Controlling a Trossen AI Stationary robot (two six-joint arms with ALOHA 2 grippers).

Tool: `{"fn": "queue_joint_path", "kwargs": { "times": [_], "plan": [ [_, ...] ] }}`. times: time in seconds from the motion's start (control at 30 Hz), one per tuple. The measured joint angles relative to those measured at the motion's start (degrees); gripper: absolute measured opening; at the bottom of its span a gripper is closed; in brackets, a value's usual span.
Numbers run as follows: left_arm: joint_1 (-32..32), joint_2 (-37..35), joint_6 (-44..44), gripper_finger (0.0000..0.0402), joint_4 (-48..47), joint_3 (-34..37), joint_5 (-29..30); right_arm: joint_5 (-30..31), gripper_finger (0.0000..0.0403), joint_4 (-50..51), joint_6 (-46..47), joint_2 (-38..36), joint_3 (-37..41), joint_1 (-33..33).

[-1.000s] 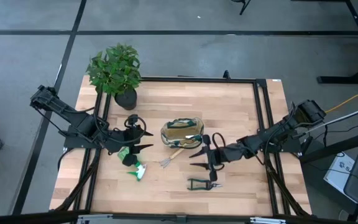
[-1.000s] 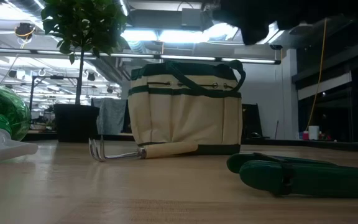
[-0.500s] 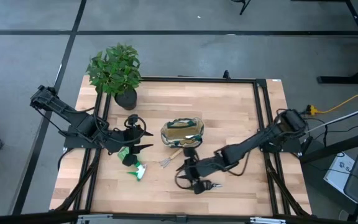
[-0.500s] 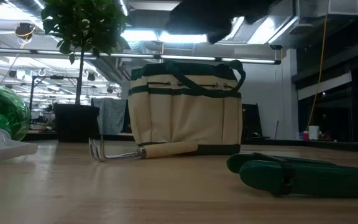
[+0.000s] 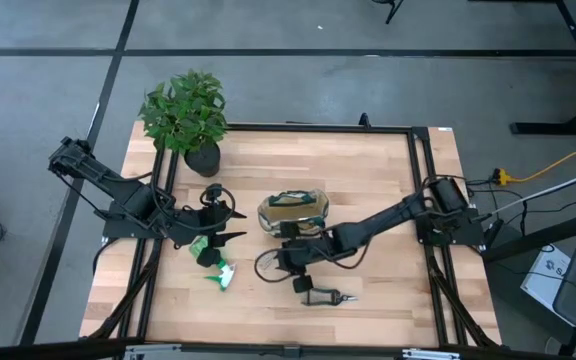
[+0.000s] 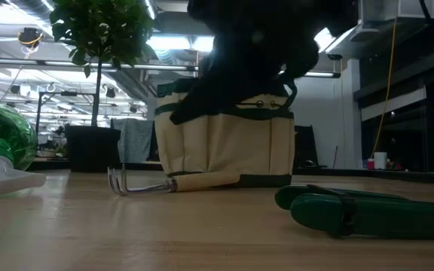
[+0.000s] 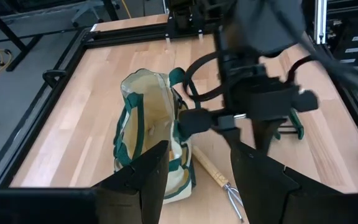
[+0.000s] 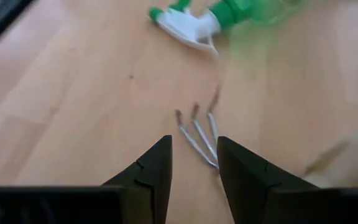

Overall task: Pick & Place Garden tools in Gardening bag
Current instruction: Adjust the green gardening bag

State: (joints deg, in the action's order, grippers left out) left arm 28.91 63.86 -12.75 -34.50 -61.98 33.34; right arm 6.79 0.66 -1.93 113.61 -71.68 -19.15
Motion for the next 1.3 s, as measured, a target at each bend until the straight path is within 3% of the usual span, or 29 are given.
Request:
{"fn": "queue_joint_path", "kwargs": {
  "times": [0.47, 0.9, 1.3],
  "plan": [
    [0.0, 0.0, 0.0, 0.0169, 0.0, 0.0, 0.0, 0.3, 0.0135, 3.3, -2.0, 2.6, 0.0, 3.3],
    [0.0, 0.0, 0.0, 0.0169, 0.0, 0.0, 0.0, 2.7, 0.0199, 3.4, -3.6, 5.6, 0.0, 3.7],
    [0.0, 0.0, 0.0, 0.0169, 0.0, 0.0, 0.0, 1.7, 0.0165, 6.2, 0.6, 5.6, 0.0, 2.6]
  ]
}}
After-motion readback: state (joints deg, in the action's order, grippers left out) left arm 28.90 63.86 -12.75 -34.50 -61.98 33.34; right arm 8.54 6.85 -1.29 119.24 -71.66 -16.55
